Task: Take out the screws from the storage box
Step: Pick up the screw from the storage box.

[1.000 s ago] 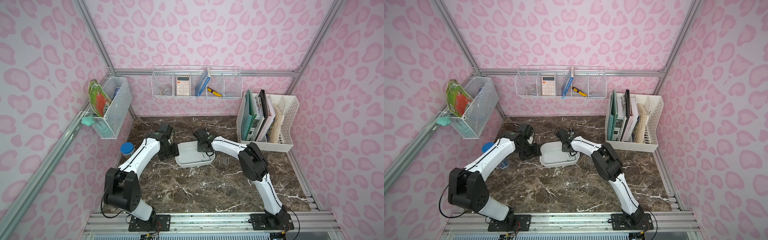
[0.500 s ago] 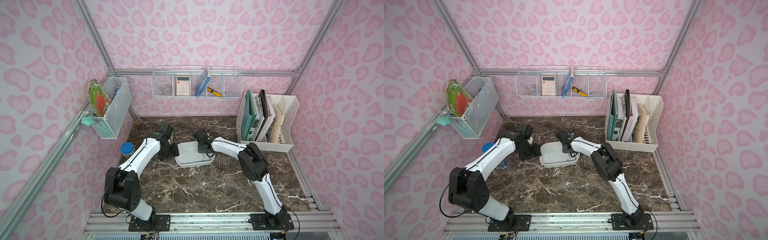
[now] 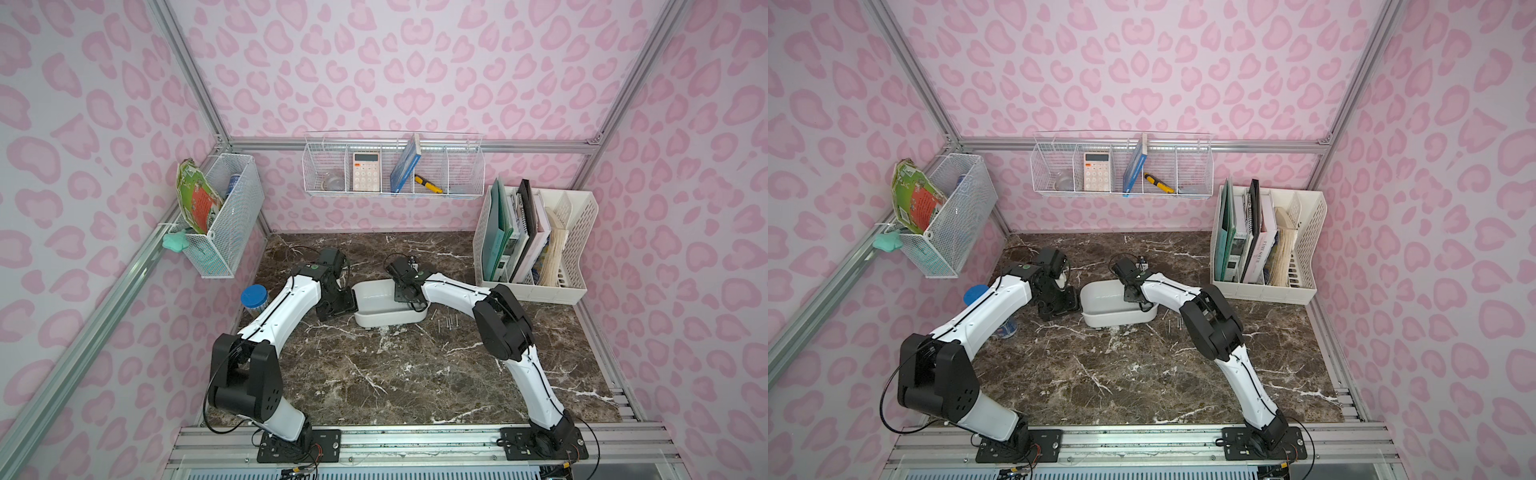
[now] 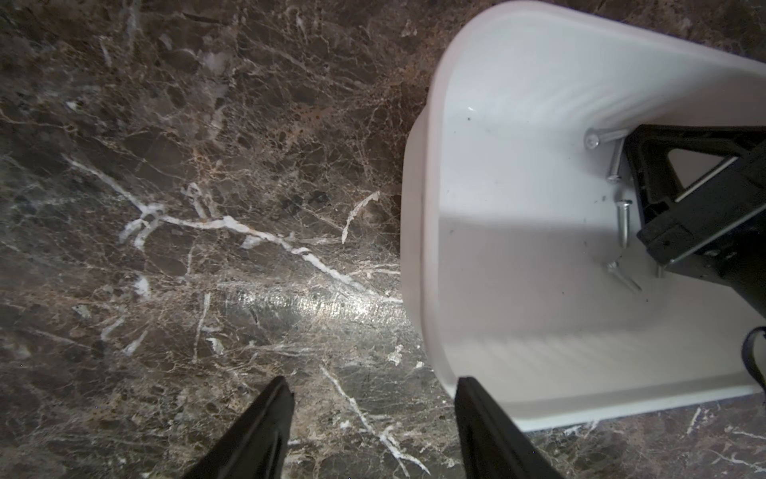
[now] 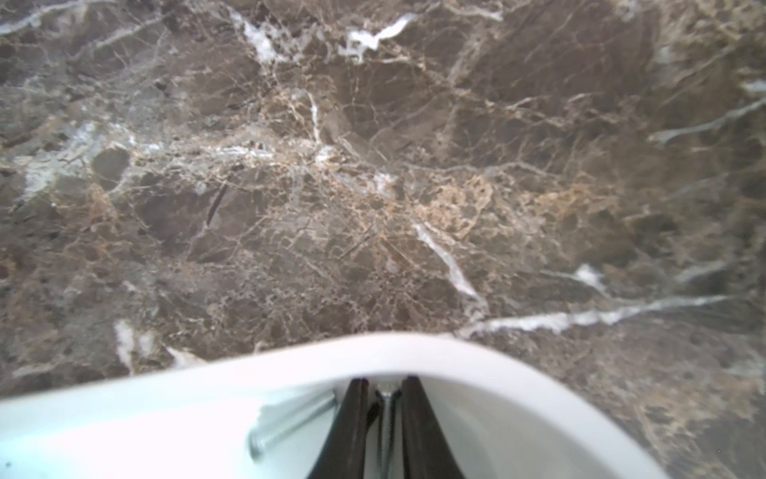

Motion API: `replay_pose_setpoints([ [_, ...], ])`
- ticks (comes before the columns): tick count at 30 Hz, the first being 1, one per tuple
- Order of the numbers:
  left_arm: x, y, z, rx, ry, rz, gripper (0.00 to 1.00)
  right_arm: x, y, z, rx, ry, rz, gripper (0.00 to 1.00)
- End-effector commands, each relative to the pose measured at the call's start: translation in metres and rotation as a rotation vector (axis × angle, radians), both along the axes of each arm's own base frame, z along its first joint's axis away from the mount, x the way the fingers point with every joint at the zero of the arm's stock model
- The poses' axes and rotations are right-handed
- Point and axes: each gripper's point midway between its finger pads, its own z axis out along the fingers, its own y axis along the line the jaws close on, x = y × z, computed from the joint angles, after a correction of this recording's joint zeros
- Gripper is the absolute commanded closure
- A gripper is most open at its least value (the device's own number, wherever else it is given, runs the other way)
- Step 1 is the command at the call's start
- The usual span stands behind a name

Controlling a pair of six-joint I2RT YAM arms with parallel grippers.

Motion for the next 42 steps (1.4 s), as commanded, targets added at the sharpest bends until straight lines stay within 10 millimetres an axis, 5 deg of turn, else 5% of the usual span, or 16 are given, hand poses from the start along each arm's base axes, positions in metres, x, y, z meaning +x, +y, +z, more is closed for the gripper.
replay_pose_setpoints([
  [1, 0.000, 0.001, 0.001, 0.002, 0.002, 0.006, 0.33, -0.029, -0.016, -0.027, -0.058, 0.154, 0.010, 0.85],
  [14, 0.000, 0.003, 0.005, 0.012, -0.013, 0.010, 0.33, -0.020, -0.001, 0.007, -0.006, 0.060, 0.025, 0.92],
  [28, -0.001, 0.005, 0.005, 0.020, -0.016, 0.010, 0.33, -0.023, 0.007, 0.066, 0.053, -0.071, 0.038, 0.93],
  [35, -0.001, 0.003, 0.003, 0.015, -0.006, 0.007, 0.33, -0.036, -0.014, 0.106, 0.103, -0.155, 0.020, 0.93],
  [39, -0.001, 0.001, 0.001, 0.005, 0.005, 0.003, 0.33, -0.048, -0.044, 0.122, 0.103, -0.188, -0.017, 0.93],
  [42, -0.001, -0.001, -0.002, -0.005, 0.019, -0.003, 0.33, -0.061, -0.075, 0.115, 0.082, -0.183, -0.053, 0.92],
])
